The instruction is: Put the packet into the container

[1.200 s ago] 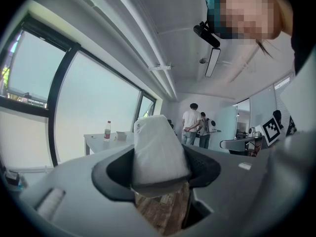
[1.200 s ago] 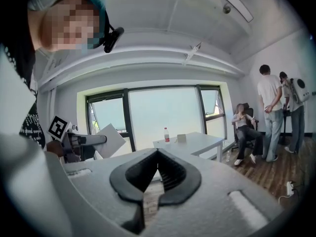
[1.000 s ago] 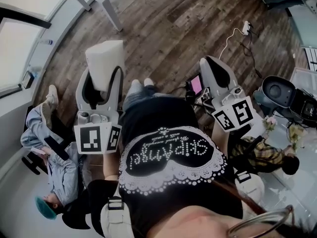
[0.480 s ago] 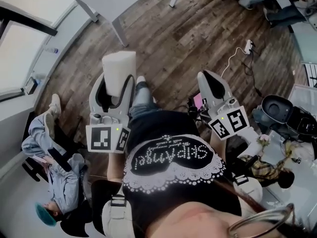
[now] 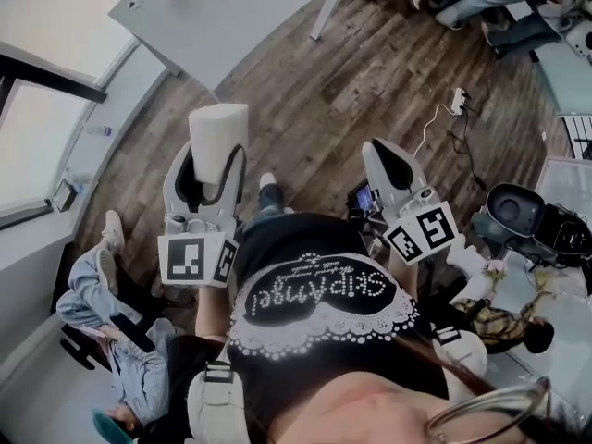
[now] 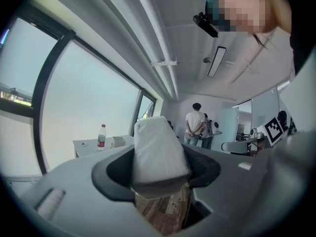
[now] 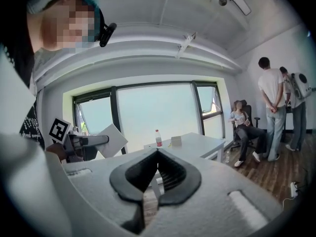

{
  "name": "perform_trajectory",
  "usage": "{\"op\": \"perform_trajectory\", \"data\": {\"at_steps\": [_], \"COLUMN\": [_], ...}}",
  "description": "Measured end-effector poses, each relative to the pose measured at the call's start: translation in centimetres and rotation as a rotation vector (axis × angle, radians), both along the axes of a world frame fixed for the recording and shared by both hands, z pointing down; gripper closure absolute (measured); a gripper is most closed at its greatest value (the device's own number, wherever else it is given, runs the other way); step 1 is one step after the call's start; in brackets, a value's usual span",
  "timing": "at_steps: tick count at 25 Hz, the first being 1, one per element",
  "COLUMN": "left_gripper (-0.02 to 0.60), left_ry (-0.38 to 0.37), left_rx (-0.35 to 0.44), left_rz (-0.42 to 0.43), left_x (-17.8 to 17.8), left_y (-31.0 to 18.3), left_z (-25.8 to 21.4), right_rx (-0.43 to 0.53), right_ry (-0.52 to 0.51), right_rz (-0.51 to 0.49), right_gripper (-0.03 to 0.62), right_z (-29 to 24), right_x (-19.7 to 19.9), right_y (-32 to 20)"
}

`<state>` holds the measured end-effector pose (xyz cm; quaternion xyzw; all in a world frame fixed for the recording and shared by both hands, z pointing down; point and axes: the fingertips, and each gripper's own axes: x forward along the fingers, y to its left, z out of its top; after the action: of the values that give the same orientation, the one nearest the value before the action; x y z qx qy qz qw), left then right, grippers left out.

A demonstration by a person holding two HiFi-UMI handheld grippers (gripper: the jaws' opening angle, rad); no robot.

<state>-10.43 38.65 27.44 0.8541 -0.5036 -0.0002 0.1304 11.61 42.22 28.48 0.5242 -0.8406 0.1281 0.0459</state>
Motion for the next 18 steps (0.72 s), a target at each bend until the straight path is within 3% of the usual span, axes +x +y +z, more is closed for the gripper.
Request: {"op": "perform_trajectory", "data": {"at_steps": [18], "left_gripper": [0.304], "left_ry": [-0.005], "left_rx": [-0.02], "left_rz": [-0.002], "left_x": [-1.4], "left_y": [-3.9], "left_z": [1.1], "right_rx": [-0.017], "right_ry": [-0.003], "right_rz": [0.015], "right_gripper": [0.592], "right_z": [1.3], "right_x": [-0.9], "right_y": [-4.0]}}
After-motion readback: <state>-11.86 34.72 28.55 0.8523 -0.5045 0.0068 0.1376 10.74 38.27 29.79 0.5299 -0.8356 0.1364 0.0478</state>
